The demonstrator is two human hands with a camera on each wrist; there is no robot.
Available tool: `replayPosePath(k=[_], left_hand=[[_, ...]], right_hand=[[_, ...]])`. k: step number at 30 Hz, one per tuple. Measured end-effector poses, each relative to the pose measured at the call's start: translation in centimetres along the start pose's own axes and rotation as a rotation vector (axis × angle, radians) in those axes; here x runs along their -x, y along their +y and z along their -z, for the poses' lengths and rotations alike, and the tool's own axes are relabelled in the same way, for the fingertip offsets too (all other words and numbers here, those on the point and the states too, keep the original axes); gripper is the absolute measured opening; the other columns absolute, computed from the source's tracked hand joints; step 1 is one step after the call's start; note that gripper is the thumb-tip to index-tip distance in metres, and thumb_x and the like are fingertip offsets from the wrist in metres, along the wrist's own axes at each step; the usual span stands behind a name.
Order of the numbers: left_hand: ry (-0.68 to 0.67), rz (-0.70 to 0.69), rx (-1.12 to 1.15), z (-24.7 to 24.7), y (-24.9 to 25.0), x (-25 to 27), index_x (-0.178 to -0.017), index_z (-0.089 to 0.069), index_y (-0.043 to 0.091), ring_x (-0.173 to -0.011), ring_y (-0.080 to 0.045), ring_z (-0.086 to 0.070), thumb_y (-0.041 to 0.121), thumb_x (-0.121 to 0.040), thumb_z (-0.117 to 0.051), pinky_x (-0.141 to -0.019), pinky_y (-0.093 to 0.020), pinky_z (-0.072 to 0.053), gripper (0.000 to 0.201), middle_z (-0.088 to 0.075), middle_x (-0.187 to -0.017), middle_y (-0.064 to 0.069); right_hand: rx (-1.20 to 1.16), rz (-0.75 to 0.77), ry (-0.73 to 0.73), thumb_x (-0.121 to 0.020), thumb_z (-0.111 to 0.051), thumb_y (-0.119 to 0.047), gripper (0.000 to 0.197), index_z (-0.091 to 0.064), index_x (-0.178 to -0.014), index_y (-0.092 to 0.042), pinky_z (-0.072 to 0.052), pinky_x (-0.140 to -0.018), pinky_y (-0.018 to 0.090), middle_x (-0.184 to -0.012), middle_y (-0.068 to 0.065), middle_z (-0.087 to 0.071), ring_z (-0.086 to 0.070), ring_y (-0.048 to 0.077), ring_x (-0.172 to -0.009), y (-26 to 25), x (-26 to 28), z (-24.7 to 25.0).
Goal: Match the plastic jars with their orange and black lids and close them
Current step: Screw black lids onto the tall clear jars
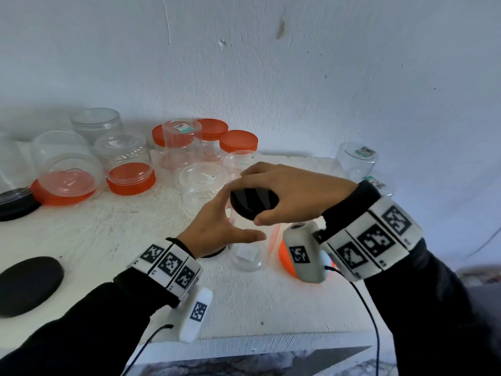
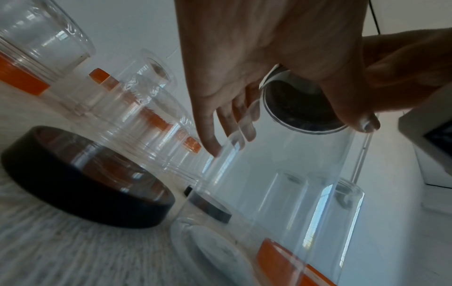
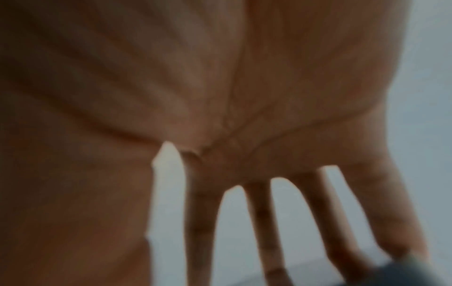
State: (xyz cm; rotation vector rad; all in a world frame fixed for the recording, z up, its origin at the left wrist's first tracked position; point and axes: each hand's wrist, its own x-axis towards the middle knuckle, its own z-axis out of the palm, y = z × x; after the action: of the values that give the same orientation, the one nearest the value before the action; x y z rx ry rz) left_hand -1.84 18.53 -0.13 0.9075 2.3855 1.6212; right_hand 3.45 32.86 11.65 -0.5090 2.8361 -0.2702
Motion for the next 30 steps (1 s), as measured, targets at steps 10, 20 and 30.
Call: replayPosePath(k=[10,20,30], left_hand=[[-0.005,0.014,0.025,0.2,0.1,0.0,-0.122,-0.035,0.034,-0.097,0.022,-0.047,0.023,-0.059,-0.085,-0.077,0.003,-0.035,0.081,-0.051,-0.109,0.028],[0.0,0.028,0.052,0.2,0.0,0.1,-0.119,-0.038,0.039,-0.105,0.01,-0.051,0.024,-0.058,-0.086,-0.081,-0.005,-0.038,0.079,-0.056,-0.114,0.019],[0.013,0.026,0.03,0.1,0.2,0.1,-0.126,-0.037,0.029,-0.105,0.01,-0.048,0.027,-0.056,-0.086,-0.078,0.0,-0.037,0.085,-0.052,-0.111,0.022]], right_hand=[[0.194,-0.176,0.172,-0.079,-0.048,-0.068,0.068,-0.035,-0.138,-0.038,-0.039,-0.082,0.032,-0.123,0.0,-0.044,-0.049,0.021,-0.109,-0.5,-0.9,-1.0],[0.291,-0.215,0.329,-0.073,-0.053,-0.07,0.063,-0.054,-0.12,-0.028,-0.039,-0.071,0.03,-0.092,0.0,-0.044,-0.045,0.019,-0.08,-1.0,-1.4,-1.6],[0.09,-0.038,0.172,-0.073,-0.065,-0.056,0.06,-0.051,-0.127,-0.033,-0.045,-0.083,0.03,-0.106,-0.003,-0.048,-0.05,0.017,-0.099,0.1,-1.2,-0.2]])
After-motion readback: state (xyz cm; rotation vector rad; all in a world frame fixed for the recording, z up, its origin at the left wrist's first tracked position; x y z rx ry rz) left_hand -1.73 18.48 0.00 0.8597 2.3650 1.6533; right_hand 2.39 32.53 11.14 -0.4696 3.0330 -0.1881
